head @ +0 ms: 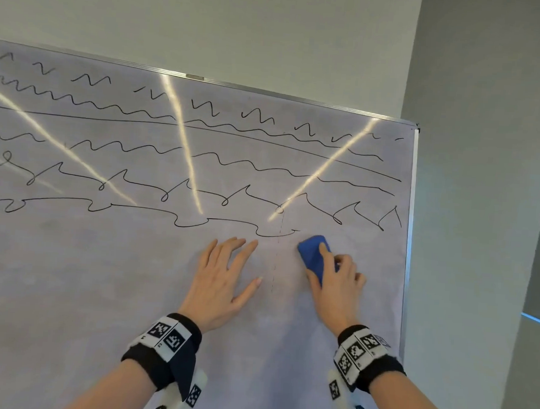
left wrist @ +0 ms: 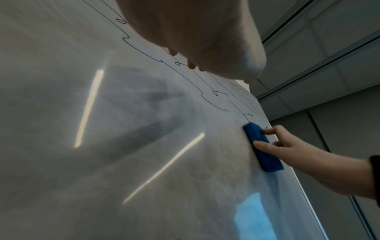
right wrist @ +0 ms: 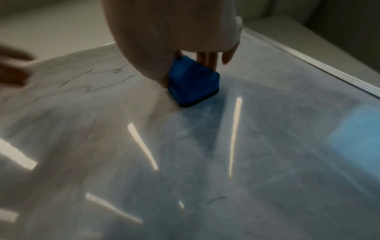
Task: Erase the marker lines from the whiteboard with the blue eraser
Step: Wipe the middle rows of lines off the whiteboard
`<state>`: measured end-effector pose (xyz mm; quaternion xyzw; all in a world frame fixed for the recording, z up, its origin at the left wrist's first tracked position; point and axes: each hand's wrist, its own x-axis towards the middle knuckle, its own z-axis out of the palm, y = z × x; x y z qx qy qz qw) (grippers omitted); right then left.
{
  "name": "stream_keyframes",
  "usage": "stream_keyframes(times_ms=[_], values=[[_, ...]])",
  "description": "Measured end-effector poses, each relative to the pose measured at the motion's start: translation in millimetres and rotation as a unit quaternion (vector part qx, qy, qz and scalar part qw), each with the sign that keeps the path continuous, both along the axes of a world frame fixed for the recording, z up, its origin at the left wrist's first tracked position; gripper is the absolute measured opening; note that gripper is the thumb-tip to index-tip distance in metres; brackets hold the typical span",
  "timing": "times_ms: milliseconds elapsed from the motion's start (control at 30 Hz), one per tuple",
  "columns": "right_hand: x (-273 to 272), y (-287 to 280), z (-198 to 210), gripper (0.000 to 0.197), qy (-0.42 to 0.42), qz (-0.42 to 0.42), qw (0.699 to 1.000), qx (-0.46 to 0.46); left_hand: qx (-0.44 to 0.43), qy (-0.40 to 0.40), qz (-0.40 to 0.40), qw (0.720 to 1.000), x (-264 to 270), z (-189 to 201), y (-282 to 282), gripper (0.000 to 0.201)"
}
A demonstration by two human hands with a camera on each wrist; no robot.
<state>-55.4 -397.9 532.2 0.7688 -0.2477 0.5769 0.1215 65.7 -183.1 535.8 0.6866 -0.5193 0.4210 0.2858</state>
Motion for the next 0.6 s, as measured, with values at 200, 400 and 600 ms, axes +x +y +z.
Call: stream_keyframes(times_ms=[200,400,600], values=[[18.6,22.6,21.1,0.059,-0.085,-0.022,0.99,0.111,-0.002,0.019,0.006,1.0,17.4,-9.9,24.4,0.06],[51.3,64.5,-3.4,0.067,0.028,0.039,0.996,-0.07,0.006,0.014,0.009,1.0,22.5,-9.6,30.8,0.06],[29.9,37.0,6.4,0.06,-0.06,-0.009,0.997,0.043,-0.005,0.022,0.022,0.999,45.2,-8.9,62.1,0.06]])
